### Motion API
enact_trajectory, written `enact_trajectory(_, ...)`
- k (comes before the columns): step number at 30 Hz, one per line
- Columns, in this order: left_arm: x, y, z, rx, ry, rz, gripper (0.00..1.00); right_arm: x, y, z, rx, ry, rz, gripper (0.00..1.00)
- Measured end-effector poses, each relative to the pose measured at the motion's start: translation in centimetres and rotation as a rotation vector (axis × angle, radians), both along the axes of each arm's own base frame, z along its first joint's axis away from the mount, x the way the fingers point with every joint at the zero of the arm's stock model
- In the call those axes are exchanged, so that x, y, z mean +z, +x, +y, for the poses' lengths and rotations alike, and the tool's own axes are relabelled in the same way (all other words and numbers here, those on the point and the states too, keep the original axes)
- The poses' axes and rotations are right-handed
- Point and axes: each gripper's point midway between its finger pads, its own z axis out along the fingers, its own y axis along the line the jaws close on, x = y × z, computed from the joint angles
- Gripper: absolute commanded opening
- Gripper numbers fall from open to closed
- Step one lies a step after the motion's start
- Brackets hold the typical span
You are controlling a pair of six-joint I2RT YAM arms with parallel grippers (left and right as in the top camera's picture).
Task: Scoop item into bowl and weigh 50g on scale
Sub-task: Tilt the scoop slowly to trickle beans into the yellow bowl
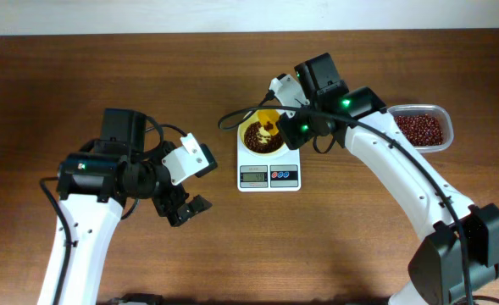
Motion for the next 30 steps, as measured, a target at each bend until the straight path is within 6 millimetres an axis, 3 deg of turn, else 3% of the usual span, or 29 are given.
enact_trajectory(15, 0.0, 0.0, 0.0, 0.000, 0.000, 0.000, 0.99, 1.2, 0.4, 0.5, -0.040, 0.034, -0.002, 0.04)
enact_trajectory(30, 0.0, 0.0, 0.0, 0.000, 0.000, 0.000, 0.99, 1.0, 0.2, 0.5, -0.046, -0.002, -0.008, 0.04)
